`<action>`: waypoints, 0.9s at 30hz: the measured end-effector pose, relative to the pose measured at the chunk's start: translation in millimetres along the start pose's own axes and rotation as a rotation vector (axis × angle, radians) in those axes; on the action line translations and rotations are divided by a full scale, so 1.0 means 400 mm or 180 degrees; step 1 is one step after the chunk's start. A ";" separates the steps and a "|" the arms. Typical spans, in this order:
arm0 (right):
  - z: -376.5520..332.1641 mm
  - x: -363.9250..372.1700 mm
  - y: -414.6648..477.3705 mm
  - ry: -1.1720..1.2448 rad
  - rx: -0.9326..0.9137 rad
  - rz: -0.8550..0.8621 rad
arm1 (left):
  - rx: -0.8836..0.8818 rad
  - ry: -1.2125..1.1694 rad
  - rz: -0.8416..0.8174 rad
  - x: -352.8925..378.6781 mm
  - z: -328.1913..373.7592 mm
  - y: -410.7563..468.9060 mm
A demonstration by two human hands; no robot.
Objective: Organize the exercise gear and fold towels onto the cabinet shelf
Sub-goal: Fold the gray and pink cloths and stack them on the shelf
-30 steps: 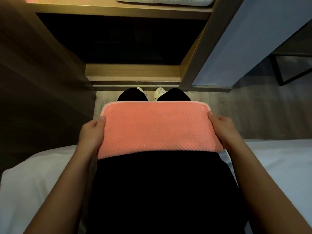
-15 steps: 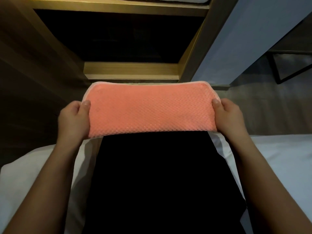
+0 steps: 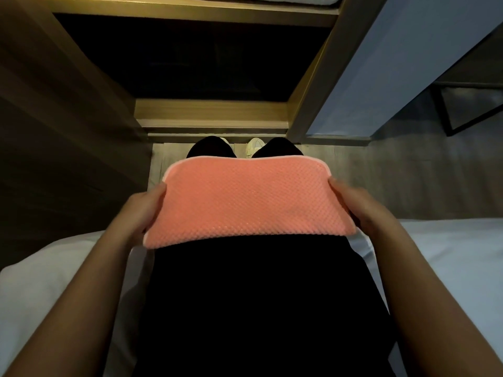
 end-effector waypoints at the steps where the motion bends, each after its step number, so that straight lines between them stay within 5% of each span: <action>1: -0.017 0.001 0.015 0.0007 0.0076 -0.0097 | -0.0067 0.0008 -0.0024 -0.001 0.016 0.012; 8: -0.070 0.037 0.075 -0.0142 -0.0698 0.0685 | 0.0249 -0.0184 0.0670 0.015 0.073 0.061; 16: -0.075 0.042 0.087 -0.0101 -0.0454 0.0352 | -0.0211 -0.0242 0.0266 0.023 0.100 0.064; 21: -0.098 0.035 0.091 0.0000 -0.0885 0.0893 | 0.0285 -0.0423 0.0820 0.026 0.124 0.071; 27: -0.065 0.022 0.069 0.0054 -0.0146 0.0284 | -0.0489 -0.0254 0.0052 0.027 0.100 0.047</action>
Point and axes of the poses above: each hand's wrist, its own y-axis towards the middle knuckle, its own x-axis out of the palm, z = x × y, the point moved 2 cm from there along y, towards the middle knuckle, and after that the axes turned 5 degrees about -x, right-handed, at the moved point
